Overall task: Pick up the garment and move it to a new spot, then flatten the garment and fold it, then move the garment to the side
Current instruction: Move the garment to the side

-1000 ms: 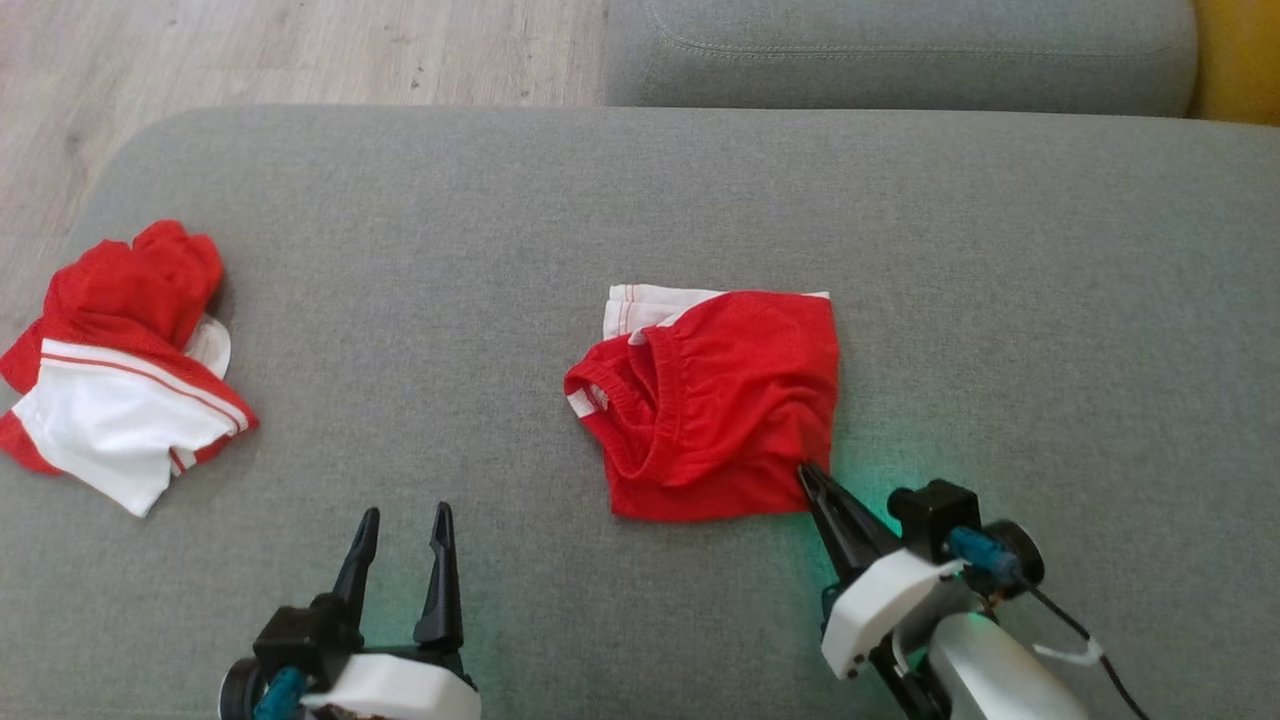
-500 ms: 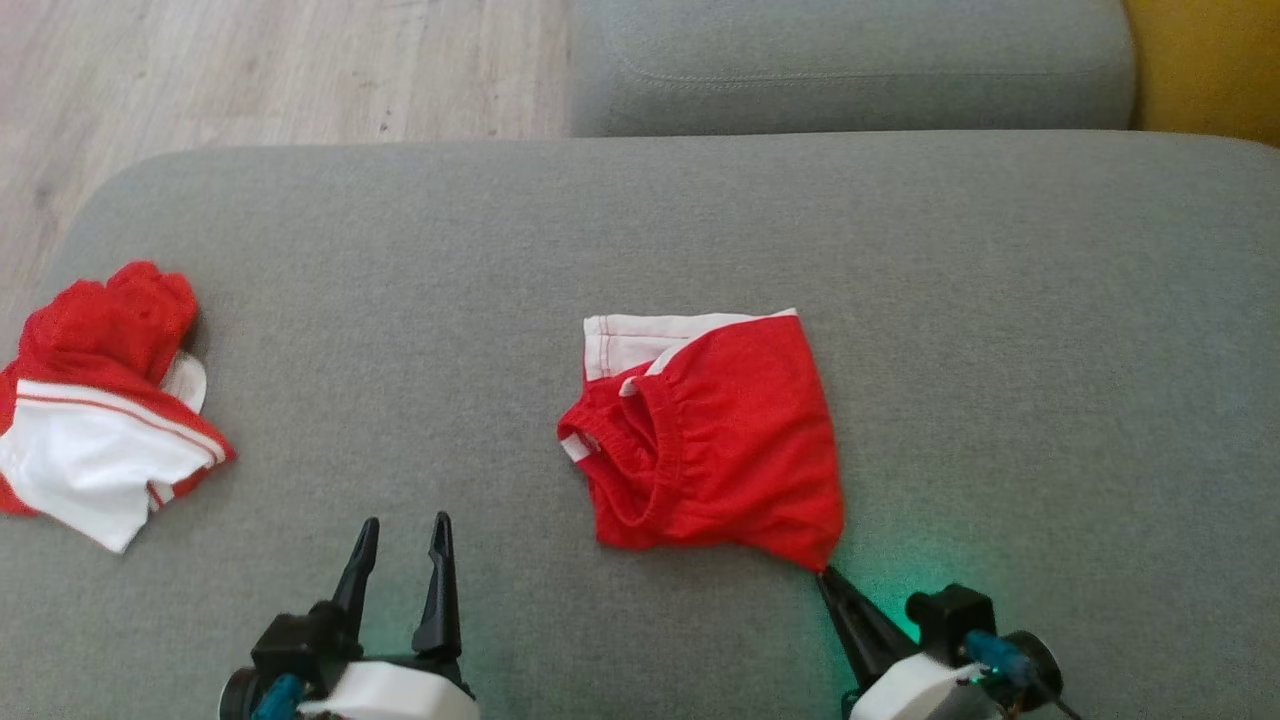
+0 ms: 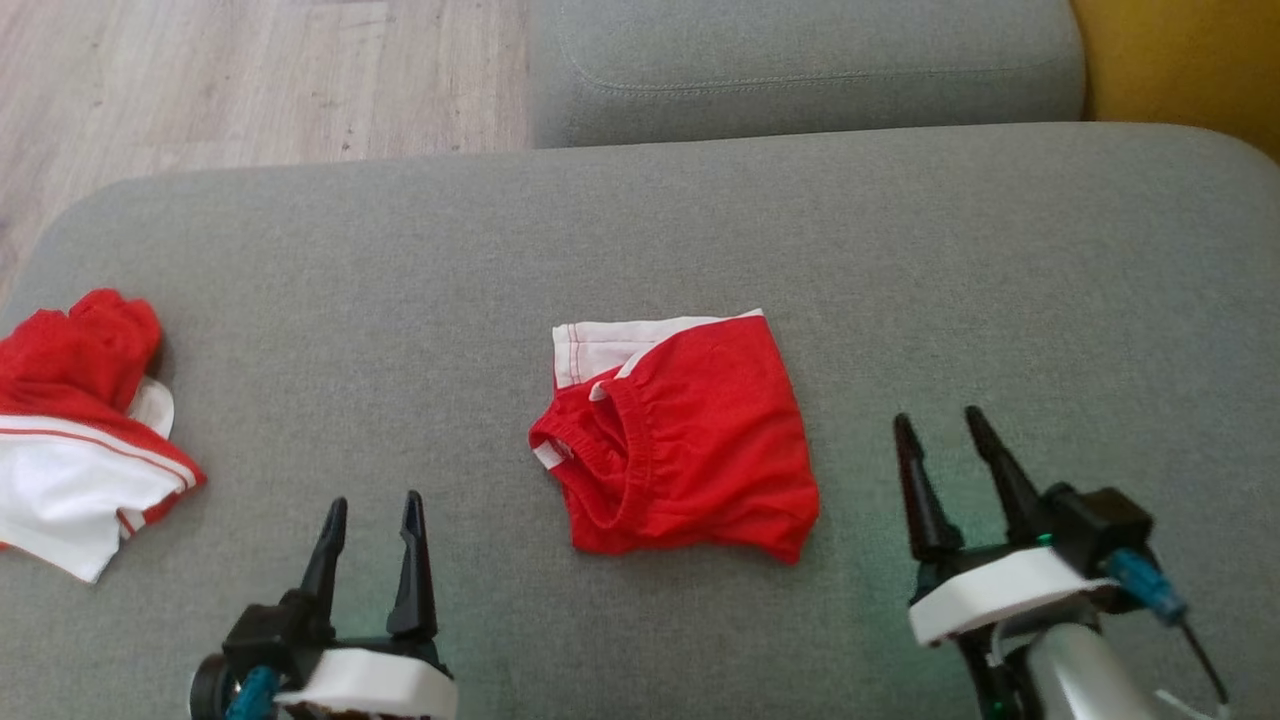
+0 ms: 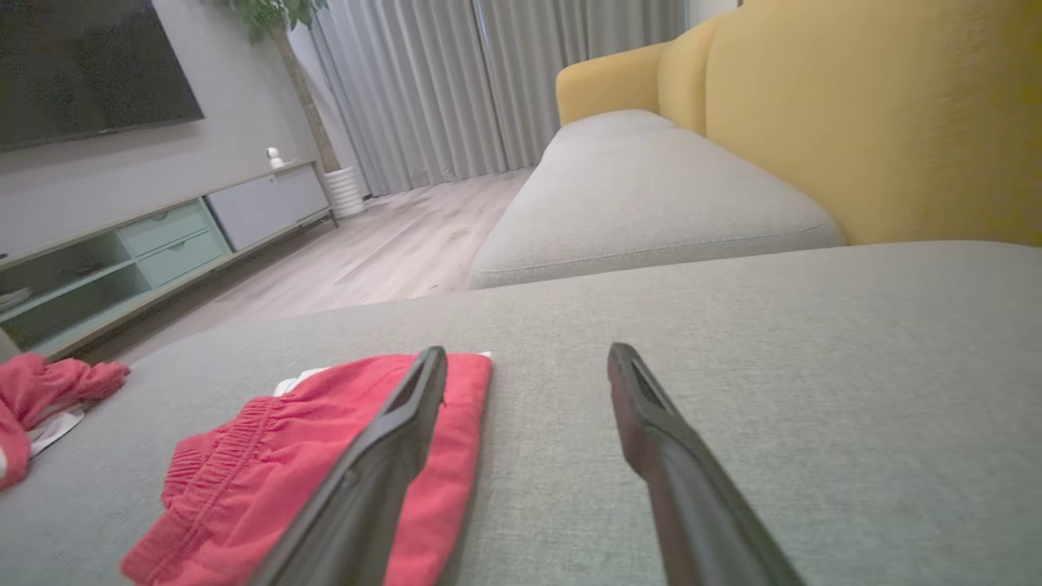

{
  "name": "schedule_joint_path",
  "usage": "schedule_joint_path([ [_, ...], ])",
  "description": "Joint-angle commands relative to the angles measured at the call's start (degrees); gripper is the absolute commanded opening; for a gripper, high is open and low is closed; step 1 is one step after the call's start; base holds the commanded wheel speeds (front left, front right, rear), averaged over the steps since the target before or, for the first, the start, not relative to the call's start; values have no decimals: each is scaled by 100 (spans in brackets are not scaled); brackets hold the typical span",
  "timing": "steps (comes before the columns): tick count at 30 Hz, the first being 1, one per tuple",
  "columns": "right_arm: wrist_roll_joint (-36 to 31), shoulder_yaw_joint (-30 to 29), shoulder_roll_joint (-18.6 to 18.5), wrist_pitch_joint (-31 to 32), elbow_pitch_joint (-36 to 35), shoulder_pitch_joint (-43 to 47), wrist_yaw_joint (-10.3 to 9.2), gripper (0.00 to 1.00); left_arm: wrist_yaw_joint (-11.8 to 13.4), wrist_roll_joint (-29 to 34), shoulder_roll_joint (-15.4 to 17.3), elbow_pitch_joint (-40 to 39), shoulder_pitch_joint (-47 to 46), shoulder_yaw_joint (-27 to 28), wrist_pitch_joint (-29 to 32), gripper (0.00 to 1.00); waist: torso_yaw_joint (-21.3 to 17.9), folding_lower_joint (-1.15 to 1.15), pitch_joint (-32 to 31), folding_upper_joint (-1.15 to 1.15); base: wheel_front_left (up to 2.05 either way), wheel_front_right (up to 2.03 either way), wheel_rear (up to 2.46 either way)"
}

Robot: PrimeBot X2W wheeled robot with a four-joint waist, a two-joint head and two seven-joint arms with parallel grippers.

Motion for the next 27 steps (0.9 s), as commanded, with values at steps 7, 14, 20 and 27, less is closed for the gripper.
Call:
schedule_joint_path([
  [7, 58, -101, -7, -63, 131, -130, 37, 100, 2, 215, 26, -312, -84, 204, -47, 100, 16, 0, -22, 0, 0, 0, 0],
  [14, 71, 245, -7, -63, 843, -449, 37, 100, -8, 189, 26, -297, -90, 119, -47, 100, 39, 0, 108, 0, 0, 0, 0],
  [20, 416, 727, -6, -63, 1605, -1362, 37, 100, -63, 104, 26, -211, -283, -123, -47, 100, 288, 0, 429, 0, 0, 0, 0],
  [27, 622, 1104, -6, 42, 3238, -2245, 37, 100, -101, 53, 26, -103, -483, -386, -47, 100, 770, 0, 717, 0, 0, 0, 0],
])
